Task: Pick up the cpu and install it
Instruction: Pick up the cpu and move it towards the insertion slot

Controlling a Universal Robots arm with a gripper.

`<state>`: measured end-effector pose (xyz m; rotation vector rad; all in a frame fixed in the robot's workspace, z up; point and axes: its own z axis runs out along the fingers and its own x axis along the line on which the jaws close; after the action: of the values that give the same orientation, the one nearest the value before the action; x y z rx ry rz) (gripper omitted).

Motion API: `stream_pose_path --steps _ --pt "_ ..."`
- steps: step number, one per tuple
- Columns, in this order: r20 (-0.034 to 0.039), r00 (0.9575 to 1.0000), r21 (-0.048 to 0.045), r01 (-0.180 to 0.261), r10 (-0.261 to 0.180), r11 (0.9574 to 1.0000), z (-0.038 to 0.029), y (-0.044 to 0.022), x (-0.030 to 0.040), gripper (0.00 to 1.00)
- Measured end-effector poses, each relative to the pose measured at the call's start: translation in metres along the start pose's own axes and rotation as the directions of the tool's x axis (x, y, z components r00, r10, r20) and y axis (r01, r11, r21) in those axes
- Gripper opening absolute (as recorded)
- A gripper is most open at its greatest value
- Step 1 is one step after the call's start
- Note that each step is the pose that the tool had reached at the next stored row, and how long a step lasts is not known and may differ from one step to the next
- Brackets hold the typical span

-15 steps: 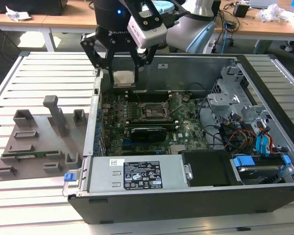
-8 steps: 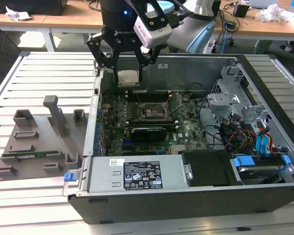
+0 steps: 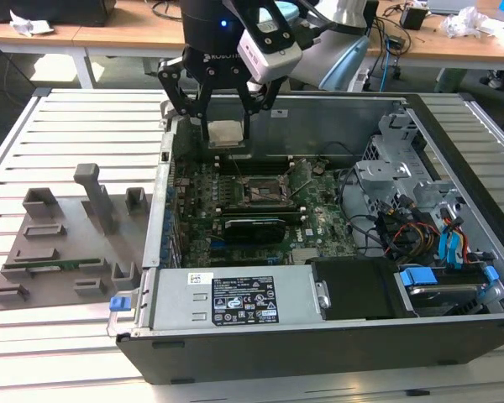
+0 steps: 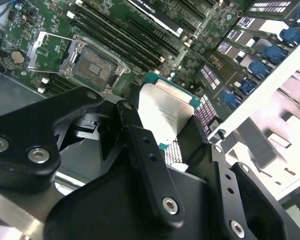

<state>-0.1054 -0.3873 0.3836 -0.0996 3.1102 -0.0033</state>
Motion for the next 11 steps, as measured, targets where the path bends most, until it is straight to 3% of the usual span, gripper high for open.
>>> stream_pose_path --steps 11 --pt "-0.0013 1.0000 0.0198 0.001 -0.001 0.9998 0.0060 0.0096 -0.0120 0.55"
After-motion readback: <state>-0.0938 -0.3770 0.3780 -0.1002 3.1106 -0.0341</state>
